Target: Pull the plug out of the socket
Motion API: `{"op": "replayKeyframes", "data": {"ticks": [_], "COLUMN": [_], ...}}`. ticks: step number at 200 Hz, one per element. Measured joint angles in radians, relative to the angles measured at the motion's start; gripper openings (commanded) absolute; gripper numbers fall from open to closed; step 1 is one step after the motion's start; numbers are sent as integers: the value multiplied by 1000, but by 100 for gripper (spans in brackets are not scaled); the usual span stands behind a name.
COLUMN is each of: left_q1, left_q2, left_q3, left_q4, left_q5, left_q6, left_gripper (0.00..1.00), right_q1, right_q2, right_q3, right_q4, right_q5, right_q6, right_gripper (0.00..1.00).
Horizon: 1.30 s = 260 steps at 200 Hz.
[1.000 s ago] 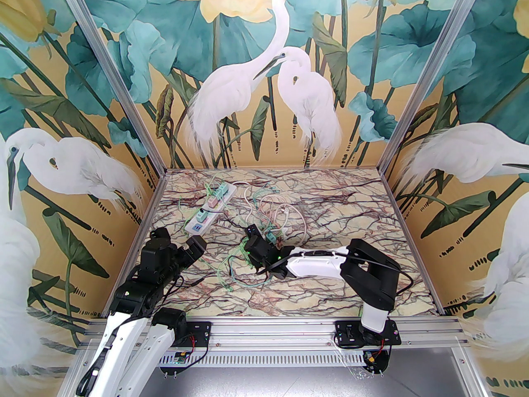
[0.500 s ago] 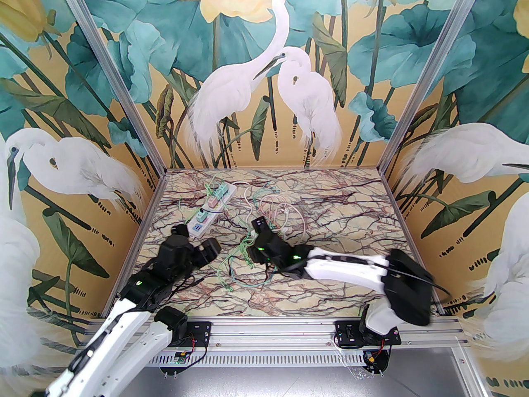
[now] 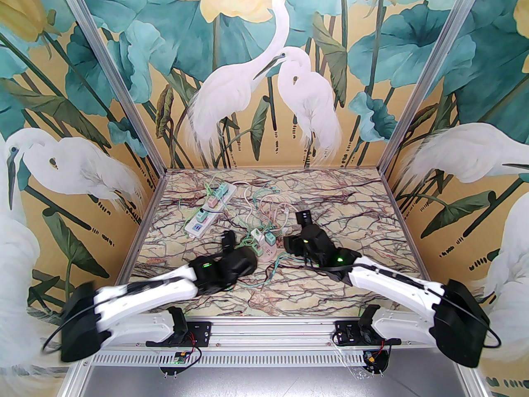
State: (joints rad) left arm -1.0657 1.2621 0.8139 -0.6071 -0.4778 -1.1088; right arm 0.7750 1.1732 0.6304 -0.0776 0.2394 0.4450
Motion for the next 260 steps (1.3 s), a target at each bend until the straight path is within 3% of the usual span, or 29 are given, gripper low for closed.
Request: {"op": "replayKeyframes", "data": {"ticks": [29, 104, 133, 209, 260], "left_q1": [-9, 20, 55, 98, 118], "left_q2": [144, 351, 363, 377, 340], "left_q3": [104, 210, 210, 207, 148], "left_q4": [16, 36, 45, 78, 158], "left_q5": [-37, -78, -78, -69, -55], "left_q6": [-45, -97, -94, 13, 121], "left_gripper": [60, 54, 53, 36, 37], "right_q1": [-17, -24, -24, -24, -24], "right_q2": [-32, -42, -36, 7, 78], "right_q3": [-35, -80, -87, -87, -60], "right_q4": [19, 76, 91, 110, 116], "right_q5": [-21, -58, -71, -114, -212], "right_q6": [1, 1, 0, 0, 6], "right_gripper": [65, 66, 66, 67, 62]}}
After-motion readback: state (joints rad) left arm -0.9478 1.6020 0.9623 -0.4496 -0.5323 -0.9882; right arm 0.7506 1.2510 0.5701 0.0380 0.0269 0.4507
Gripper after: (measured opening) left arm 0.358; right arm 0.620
